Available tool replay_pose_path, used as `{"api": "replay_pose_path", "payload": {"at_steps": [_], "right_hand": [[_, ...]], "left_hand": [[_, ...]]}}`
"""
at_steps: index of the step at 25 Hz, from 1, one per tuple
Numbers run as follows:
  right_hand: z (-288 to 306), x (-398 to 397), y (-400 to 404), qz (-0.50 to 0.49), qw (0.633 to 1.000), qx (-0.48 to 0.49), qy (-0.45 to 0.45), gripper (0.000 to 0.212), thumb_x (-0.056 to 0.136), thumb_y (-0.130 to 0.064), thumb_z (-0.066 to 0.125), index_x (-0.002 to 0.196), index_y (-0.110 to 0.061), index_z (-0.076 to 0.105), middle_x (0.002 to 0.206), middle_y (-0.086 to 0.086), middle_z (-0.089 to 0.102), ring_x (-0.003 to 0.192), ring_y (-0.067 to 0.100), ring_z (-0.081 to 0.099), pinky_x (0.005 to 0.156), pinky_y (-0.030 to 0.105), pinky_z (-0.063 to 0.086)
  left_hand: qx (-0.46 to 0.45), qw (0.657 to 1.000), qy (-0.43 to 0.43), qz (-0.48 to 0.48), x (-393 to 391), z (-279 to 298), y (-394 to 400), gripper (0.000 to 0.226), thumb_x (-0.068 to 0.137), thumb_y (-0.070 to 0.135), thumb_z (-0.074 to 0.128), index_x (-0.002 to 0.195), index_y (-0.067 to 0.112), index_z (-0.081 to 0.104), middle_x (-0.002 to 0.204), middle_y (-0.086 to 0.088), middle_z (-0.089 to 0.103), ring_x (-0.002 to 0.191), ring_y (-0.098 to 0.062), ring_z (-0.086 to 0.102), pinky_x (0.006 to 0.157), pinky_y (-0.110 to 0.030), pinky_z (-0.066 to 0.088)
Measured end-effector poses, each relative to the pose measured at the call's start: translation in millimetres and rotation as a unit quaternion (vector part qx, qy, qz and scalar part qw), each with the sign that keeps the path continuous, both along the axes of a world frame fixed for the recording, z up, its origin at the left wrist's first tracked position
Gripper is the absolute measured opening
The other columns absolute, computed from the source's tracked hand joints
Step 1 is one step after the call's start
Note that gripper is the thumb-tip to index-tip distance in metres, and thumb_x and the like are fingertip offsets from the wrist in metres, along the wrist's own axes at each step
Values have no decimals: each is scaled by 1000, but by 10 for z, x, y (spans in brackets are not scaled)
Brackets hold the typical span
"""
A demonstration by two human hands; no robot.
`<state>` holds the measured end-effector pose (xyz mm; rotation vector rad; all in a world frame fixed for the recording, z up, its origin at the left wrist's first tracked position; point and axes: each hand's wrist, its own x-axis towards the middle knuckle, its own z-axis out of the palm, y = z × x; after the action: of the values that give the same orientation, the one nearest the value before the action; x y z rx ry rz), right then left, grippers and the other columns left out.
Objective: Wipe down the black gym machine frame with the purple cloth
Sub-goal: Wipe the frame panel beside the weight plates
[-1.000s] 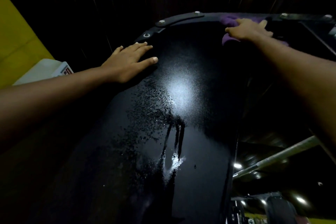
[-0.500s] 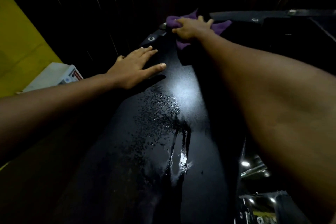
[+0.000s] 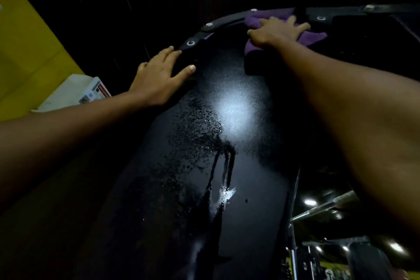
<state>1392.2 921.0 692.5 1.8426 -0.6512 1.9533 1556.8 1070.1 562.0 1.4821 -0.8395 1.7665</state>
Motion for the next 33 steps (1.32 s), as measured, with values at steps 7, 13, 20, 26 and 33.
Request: {"api": "replay_pose_path", "payload": {"at_steps": [7,13,20,26,33], "right_hand": [[-229,171,219,37,973,-157,166,52,93,-52,43,143,-41,33,154,-6,29,142,26,16,111,57,5],[-593,480,553,44,949,-205,237,49,92,-52,45,140,-46,35,154,-6,26,142,27,14,111,55,3],[-1060,653,757,57,953,-208,211,49,95,-47,42,143,-39,35,154,-4,27,142,29,13,111,57,2],[-1188,771,813,71,972,-170,145,44,94,-43,41,138,-40,43,150,-5,34,139,29,20,110,56,7],[-1464,800,938,56,906,-281,311,48,93,-48,48,139,-45,37,152,-21,27,142,19,16,111,52,7]], "left_hand": [[-54,996,11,-67,-25,-322,9,72,95,53,43,149,11,22,153,-9,24,135,-28,35,107,-41,32],[-58,995,23,-77,5,-608,67,65,98,48,41,147,9,25,151,-11,26,136,-25,32,110,-34,26],[-19,994,40,-97,174,-1167,265,61,101,43,33,150,11,19,156,-7,21,142,-17,20,104,-17,11],[-94,967,4,-237,296,-1408,334,69,93,48,35,150,12,18,155,-10,23,133,-8,27,102,-15,21],[-130,954,-5,-271,318,-1403,371,72,90,49,32,148,9,23,153,-11,26,140,-18,26,106,-15,19]]}}
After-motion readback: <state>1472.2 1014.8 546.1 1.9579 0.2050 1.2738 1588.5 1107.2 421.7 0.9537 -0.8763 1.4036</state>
